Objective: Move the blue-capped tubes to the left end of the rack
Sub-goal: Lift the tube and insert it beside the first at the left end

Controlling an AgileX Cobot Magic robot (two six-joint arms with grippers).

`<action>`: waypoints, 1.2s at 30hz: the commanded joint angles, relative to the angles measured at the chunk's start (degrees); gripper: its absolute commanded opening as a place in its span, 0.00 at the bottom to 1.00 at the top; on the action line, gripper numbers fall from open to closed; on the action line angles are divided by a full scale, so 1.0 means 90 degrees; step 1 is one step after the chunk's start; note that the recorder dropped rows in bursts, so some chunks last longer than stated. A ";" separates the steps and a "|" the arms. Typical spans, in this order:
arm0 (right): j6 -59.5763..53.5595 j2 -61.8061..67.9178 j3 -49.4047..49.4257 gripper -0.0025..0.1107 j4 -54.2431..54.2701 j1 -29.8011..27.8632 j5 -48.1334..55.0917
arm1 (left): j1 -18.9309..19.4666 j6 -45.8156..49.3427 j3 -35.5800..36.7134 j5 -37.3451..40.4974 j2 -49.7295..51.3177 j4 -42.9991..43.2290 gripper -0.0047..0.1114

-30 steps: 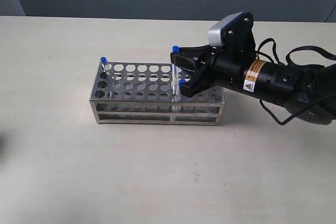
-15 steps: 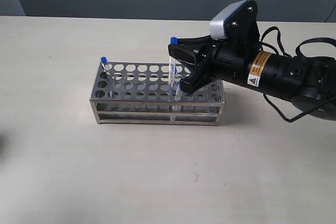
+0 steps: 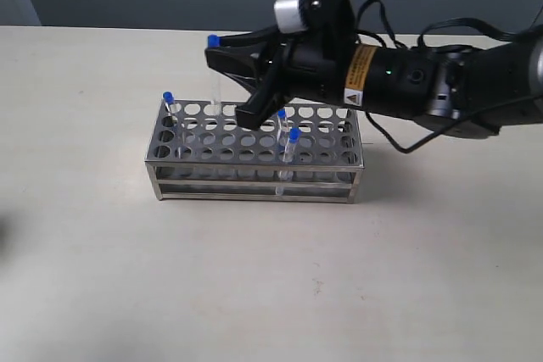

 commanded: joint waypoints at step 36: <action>0.1673 0.2514 -0.2580 0.01 -0.1068 0.0440 0.0451 | -0.0059 -0.0015 0.0021 0.0012 -0.0023 -0.0013 0.04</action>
